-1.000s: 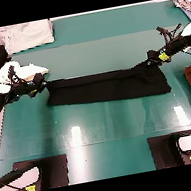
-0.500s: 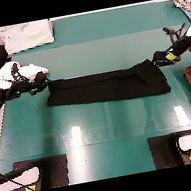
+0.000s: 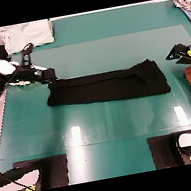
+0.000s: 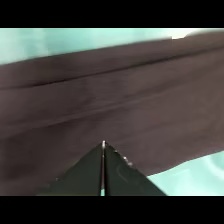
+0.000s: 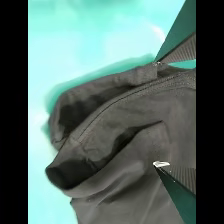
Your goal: Fold the shirts.
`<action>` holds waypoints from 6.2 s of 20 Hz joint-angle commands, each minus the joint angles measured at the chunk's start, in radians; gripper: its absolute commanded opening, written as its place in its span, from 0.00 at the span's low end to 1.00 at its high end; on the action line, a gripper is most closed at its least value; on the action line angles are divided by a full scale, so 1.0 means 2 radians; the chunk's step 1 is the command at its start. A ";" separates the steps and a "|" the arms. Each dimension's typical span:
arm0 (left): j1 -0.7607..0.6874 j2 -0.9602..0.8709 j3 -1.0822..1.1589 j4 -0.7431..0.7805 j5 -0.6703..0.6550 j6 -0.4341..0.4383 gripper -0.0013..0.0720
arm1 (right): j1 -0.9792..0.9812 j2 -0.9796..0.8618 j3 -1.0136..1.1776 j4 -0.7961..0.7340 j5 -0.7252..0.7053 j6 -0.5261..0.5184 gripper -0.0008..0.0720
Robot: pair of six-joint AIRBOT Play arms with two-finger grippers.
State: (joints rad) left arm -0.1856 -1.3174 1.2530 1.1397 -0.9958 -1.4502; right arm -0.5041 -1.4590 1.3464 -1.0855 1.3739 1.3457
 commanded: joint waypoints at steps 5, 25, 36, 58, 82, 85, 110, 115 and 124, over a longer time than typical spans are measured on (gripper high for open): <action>-0.086 -0.013 0.018 0.051 0.010 -0.026 0.06 | -0.038 -0.100 0.000 0.046 0.051 -0.100 0.99; -0.148 -0.154 0.050 0.039 0.000 -0.003 0.06 | 0.130 -0.109 0.000 0.101 0.061 -0.073 0.04; -0.167 -0.183 0.050 0.031 0.036 -0.008 0.06 | 0.292 0.084 0.070 0.102 0.038 0.210 0.04; -0.164 -0.055 0.059 0.179 -0.013 -0.085 0.06 | 0.436 -0.079 0.264 0.097 -0.047 0.373 0.04; -0.037 0.192 0.044 0.324 -0.172 -0.173 0.06 | 0.529 -0.288 0.336 0.208 -0.199 0.170 0.54; -0.037 0.192 0.030 0.311 -0.172 -0.174 0.06 | 0.444 -0.207 0.266 0.021 -0.057 0.172 0.78; -0.037 0.192 0.028 0.238 -0.192 -0.174 0.06 | 0.485 -0.080 0.329 -0.160 -0.160 0.305 0.04; -0.037 0.192 0.028 0.174 -0.185 -0.174 0.06 | 0.251 0.024 0.323 -0.274 -0.006 0.313 0.04; -0.037 0.192 0.028 0.146 -0.201 -0.175 0.06 | -0.134 0.052 0.240 -0.109 -0.028 0.319 0.04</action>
State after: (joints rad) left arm -0.2596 -0.9344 1.3102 1.4452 -1.3838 -1.7985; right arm -0.5819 -1.3632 1.8656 -1.3937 1.3365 1.9686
